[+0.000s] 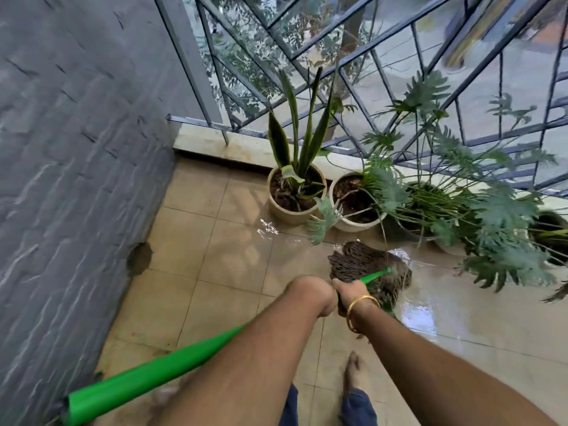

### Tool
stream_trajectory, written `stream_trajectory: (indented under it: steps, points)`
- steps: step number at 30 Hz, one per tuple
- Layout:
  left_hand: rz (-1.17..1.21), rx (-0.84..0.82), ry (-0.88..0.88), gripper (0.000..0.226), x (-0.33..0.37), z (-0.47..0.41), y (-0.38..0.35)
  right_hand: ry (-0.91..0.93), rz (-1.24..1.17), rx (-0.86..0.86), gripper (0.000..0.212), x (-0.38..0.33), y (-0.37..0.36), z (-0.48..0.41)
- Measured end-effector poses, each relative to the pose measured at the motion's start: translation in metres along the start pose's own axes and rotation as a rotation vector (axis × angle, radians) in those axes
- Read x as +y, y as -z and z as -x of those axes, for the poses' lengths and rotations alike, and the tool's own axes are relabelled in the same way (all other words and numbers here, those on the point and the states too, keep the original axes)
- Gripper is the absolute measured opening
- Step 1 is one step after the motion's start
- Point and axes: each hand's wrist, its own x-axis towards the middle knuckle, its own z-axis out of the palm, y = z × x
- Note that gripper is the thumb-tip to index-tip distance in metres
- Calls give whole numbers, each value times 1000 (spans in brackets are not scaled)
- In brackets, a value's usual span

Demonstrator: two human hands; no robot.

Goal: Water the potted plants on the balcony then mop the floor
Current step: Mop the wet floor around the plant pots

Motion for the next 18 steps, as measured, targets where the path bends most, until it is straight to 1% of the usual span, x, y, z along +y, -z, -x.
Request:
stream_trajectory:
  steps: [3, 5, 9, 13, 15, 18]
  points:
    - [3, -4, 12, 39, -28, 5, 5, 34, 43, -23, 30, -13, -28, 0]
    - [-13, -20, 36, 38, -53, 11, 7, 45, 83, -80, 29, -20, -50, 4]
    - [9, -7, 120, 35, -113, 28, 3, 77, 127, -171, 23, -52, -99, 48]
    - [212, 4, 267, 35, -182, 44, -8, 136, 176, -198, 28, -78, -160, 89]
    - [304, 3, 327, 36, -212, 52, -14, 170, 170, -249, 28, -85, -189, 102]
    - [411, 21, 406, 35, -261, 77, -22, 216, 197, -324, 32, -98, -236, 129]
